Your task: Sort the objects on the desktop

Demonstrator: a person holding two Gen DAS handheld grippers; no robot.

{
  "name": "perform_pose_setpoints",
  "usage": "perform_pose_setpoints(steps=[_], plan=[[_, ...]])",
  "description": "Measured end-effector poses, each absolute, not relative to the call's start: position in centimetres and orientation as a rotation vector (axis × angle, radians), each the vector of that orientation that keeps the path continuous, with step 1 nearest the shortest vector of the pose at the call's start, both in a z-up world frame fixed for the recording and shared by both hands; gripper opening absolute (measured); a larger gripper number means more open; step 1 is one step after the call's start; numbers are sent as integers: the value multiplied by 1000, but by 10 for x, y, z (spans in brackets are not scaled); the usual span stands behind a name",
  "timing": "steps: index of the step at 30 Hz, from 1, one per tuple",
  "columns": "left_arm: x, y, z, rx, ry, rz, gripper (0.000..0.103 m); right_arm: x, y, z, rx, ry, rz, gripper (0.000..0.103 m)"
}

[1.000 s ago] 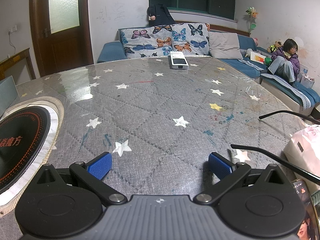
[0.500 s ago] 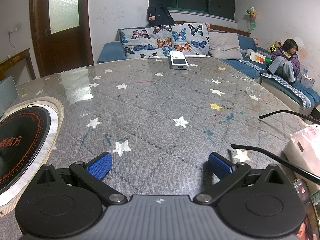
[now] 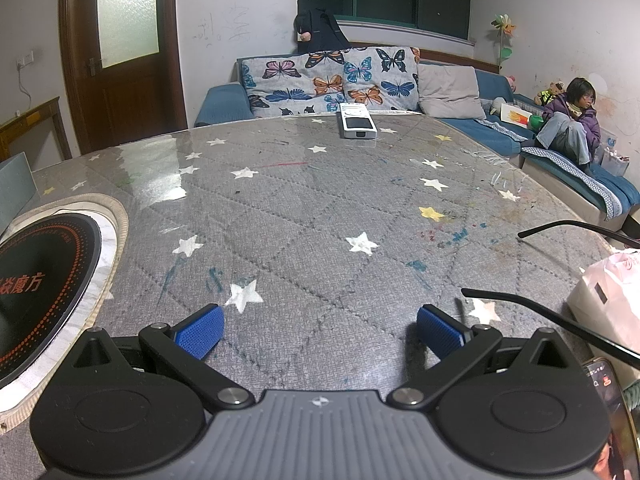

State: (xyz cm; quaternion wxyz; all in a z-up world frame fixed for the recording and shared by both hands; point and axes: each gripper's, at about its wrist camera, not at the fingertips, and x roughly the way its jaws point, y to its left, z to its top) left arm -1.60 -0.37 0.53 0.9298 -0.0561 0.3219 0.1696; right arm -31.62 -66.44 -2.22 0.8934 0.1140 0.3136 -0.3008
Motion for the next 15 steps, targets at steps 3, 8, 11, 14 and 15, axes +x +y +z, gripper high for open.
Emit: perform_pose_setpoints(steps=[3, 8, 11, 14, 15], plan=[[-16, -4, 5, -115, 659, 347, 103, -316, -664, -22, 236, 650, -624, 103], [-16, -4, 5, -115, 659, 347, 103, -316, -664, -22, 236, 651, -624, 103], [-16, -4, 5, -115, 659, 347, 103, -316, -664, -22, 236, 652, -624, 103], [-16, -4, 5, -115, 659, 347, 103, -316, -665, -21, 236, 652, -624, 103], [-16, -4, 5, -115, 659, 347, 103, -316, -665, -21, 236, 652, -624, 103]])
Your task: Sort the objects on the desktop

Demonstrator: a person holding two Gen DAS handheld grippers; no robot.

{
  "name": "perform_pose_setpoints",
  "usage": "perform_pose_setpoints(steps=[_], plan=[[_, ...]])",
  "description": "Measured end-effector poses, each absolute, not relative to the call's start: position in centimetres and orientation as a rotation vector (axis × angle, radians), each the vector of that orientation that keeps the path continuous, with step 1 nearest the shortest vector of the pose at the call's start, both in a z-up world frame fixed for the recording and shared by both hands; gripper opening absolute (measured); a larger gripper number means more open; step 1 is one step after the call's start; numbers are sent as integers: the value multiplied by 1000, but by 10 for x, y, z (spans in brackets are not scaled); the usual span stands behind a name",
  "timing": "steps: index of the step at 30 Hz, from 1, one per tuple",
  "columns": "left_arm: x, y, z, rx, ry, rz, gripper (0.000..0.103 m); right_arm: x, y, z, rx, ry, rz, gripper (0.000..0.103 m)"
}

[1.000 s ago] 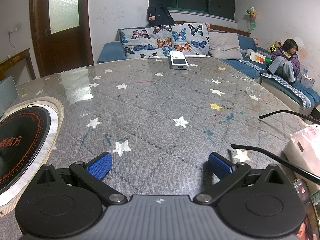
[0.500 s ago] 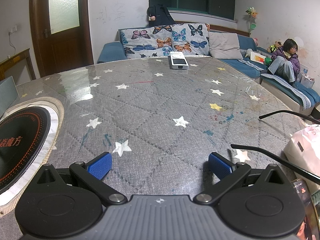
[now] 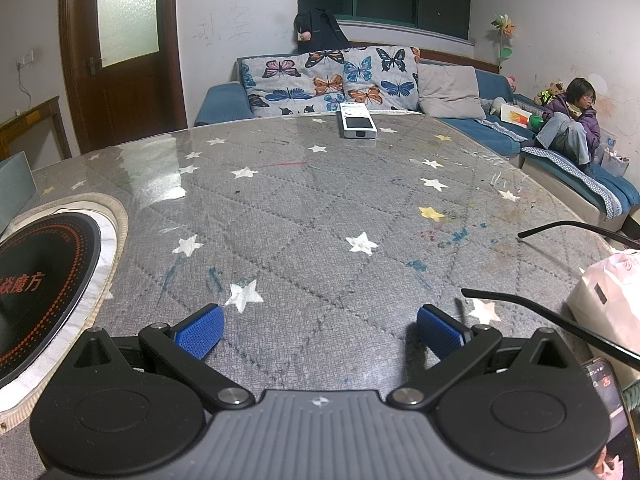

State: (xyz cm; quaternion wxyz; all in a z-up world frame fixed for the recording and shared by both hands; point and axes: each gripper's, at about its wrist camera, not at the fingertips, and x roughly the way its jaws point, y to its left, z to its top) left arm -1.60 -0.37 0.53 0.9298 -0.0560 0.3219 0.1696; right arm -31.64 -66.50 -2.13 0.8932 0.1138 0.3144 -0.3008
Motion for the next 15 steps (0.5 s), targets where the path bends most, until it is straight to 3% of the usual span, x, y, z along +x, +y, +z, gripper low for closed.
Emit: perform_pose_setpoints(steps=[15], plan=[[-16, -4, 5, -115, 659, 347, 103, -327, -630, -19, 274, 650, -691, 103]])
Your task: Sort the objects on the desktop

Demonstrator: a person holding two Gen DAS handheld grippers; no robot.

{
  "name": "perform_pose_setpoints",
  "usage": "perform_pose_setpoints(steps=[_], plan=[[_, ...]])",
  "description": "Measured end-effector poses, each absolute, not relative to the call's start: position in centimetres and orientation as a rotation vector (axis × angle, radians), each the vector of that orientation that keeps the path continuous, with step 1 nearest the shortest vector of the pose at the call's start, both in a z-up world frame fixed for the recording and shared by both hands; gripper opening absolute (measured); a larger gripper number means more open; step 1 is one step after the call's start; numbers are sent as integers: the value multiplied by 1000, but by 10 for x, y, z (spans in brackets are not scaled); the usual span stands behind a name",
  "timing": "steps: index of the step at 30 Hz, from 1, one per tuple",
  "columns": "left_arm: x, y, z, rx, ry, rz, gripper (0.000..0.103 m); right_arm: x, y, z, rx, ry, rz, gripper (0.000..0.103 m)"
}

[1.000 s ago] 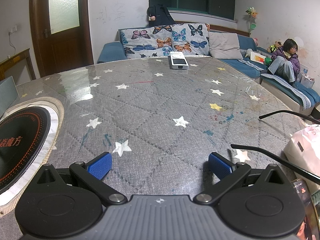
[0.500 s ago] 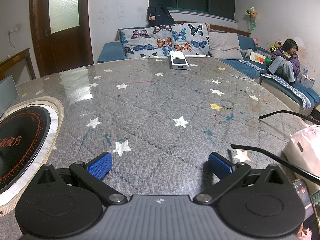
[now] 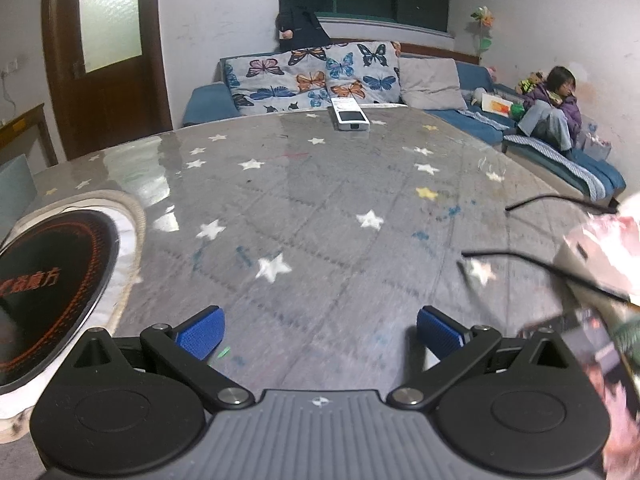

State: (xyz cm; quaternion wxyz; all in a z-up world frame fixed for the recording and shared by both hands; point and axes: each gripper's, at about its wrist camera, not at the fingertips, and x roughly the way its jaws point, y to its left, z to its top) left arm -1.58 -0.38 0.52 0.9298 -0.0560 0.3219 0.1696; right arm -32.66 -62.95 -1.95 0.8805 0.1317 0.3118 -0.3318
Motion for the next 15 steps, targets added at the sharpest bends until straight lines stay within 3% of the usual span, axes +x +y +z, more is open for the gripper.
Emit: perform_pose_setpoints(steps=[15], plan=[[-16, -3, 5, -113, 661, 336, 103, -333, -575, -15, 255, 644, -687, 103]])
